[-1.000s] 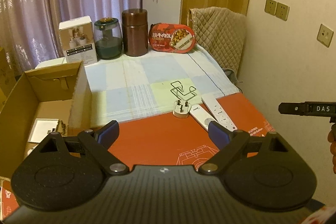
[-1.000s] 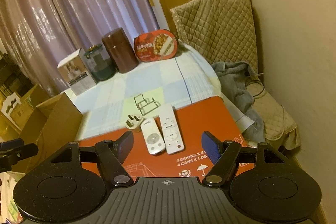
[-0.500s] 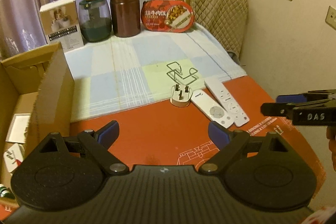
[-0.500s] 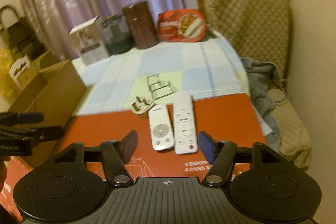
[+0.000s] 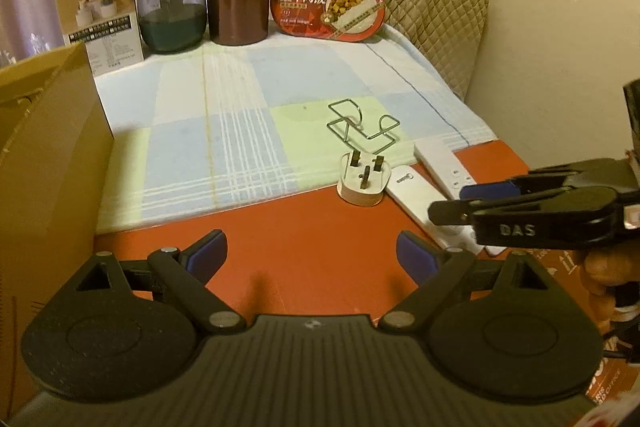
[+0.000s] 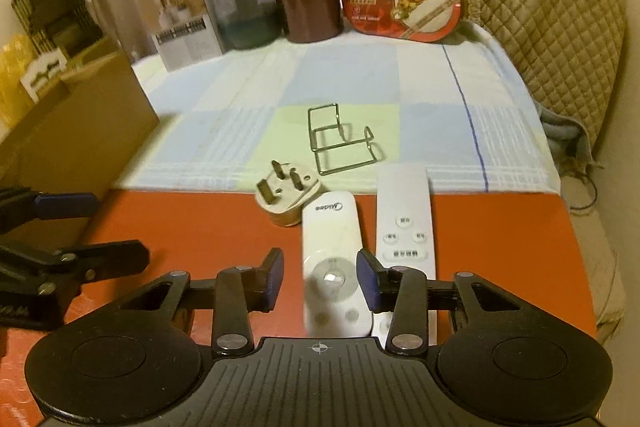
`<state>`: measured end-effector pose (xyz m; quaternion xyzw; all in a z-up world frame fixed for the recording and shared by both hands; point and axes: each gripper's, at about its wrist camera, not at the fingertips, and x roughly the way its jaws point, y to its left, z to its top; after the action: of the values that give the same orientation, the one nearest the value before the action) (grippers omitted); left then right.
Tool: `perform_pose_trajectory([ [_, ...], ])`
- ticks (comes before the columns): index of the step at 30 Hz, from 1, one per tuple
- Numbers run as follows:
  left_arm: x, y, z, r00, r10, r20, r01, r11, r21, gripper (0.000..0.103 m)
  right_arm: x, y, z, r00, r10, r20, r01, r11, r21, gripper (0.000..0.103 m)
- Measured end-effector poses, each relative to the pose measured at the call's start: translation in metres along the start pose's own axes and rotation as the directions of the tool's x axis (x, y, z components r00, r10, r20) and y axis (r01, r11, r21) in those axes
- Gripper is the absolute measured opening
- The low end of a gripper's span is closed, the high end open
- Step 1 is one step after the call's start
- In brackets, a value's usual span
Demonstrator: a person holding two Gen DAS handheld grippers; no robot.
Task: Organize rigid objects
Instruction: 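Grasp the white three-pin plug with the left tool while the right tool grasps the Midea remote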
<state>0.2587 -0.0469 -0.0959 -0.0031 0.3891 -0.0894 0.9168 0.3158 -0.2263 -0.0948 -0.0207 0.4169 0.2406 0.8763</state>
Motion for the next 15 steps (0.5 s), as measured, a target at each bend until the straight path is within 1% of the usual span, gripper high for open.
perform_pose_trajectory([
  [6, 0.014, 0.009, -0.005, 1.0, -0.014, -0.004, 0.014, 1.0, -0.024, 0.089, 0.023, 0.008, -0.001, 0.997, -0.071, -0.017, 0.069, 0.993, -0.091, 0.039],
  [10, 0.019, 0.009, -0.008, 1.0, -0.018, -0.003, 0.018, 1.0, -0.024, 0.089, 0.036, 0.013, -0.005, 0.994, -0.106, -0.042, 0.099, 0.986, -0.134, 0.038],
  [12, 0.022, 0.01, -0.009, 1.0, -0.022, -0.001, 0.022, 0.999, -0.026, 0.089, 0.036, 0.015, -0.008, 0.993, -0.113, -0.023, 0.109, 0.986, -0.127, 0.039],
  [15, 0.025, 0.009, -0.009, 1.0, -0.024, 0.004, 0.024, 0.999, -0.023, 0.089, 0.037, 0.013, -0.008, 0.992, -0.123, -0.009, 0.121, 0.989, -0.08, 0.038],
])
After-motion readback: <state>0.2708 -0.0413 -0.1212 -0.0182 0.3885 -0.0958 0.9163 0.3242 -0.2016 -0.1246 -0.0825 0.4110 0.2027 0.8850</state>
